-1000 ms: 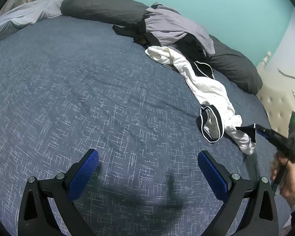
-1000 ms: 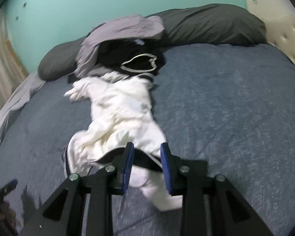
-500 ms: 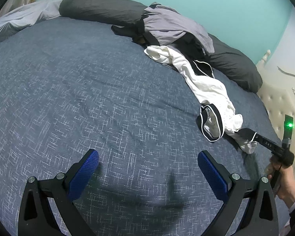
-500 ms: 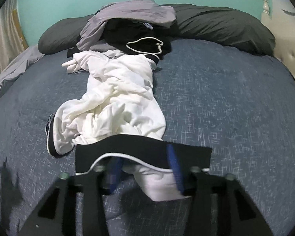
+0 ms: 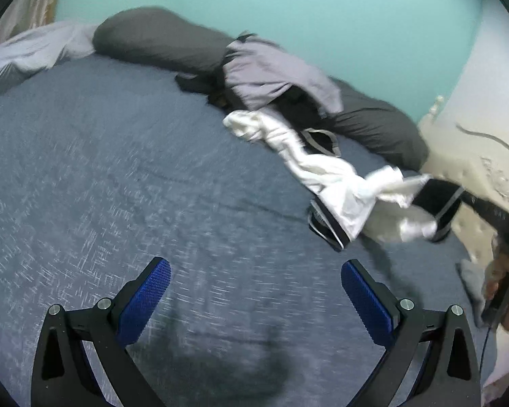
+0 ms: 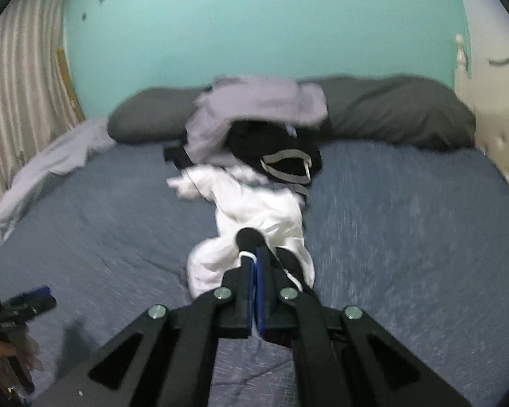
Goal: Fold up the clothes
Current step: 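Lift the garment with the right tool and lay it flat on the bed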
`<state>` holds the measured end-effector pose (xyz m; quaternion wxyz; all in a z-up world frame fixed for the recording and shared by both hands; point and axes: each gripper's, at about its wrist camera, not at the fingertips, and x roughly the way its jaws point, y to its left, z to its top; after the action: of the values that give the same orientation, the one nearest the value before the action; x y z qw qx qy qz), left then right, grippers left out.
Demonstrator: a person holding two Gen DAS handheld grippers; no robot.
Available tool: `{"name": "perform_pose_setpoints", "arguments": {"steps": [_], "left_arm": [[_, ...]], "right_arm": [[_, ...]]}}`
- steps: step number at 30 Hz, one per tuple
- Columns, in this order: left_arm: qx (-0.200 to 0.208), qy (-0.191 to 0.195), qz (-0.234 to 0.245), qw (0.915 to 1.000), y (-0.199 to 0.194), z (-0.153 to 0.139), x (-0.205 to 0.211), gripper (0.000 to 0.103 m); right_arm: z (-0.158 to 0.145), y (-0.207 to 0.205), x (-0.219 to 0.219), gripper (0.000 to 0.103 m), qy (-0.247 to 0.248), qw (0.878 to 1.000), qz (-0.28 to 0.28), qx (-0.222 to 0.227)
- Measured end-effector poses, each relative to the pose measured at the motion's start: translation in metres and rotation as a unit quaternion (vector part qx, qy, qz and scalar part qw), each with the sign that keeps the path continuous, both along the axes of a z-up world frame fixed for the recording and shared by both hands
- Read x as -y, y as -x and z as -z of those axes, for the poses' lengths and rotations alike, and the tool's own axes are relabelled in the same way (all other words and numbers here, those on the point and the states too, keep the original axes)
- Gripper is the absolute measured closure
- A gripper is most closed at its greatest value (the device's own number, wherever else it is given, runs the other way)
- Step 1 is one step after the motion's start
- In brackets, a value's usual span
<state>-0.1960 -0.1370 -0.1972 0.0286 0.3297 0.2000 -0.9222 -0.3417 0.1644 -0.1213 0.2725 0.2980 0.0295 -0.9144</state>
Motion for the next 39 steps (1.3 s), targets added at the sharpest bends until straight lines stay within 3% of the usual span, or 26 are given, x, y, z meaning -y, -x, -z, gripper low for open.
{"name": "perform_pose_setpoints", "arguments": {"steps": [4,12,20,23,26,29,39], "left_arm": [[-0.017,0.033,0.015,0.9992,-0.019,-0.048,-0.011,0.000],[-0.064,0.050,0.010,0.9967,-0.068,-0.150,-0.011,0.000],[-0.087,0.065,0.022,0.9939,-0.116,-0.209,-0.026,0.000],[-0.093,0.070,0.028,0.9928,-0.133,-0.223,-0.031,0.000],[-0.091,0.072,0.032,0.9927,-0.142,-0.228,-0.034,0.000],[-0.081,0.072,0.034,0.9935,-0.147,-0.220,-0.035,0.000],[-0.017,0.048,0.047,0.9976,-0.128,-0.129,-0.037,0.000]], "right_arm": [[-0.063,-0.025,-0.008,0.102,0.016,0.999,-0.005,-0.036],[-0.194,-0.080,-0.017,0.102,0.025,0.993,-0.026,-0.113],[-0.304,-0.144,-0.015,0.102,0.033,0.983,-0.052,-0.170],[-0.324,-0.163,-0.011,0.102,0.031,0.983,-0.064,-0.169],[-0.322,-0.174,-0.003,0.102,0.021,0.986,-0.082,-0.147],[-0.298,-0.179,0.012,0.102,-0.003,0.989,-0.106,-0.102],[-0.130,-0.170,0.069,0.102,-0.051,0.985,-0.161,0.043]]}}
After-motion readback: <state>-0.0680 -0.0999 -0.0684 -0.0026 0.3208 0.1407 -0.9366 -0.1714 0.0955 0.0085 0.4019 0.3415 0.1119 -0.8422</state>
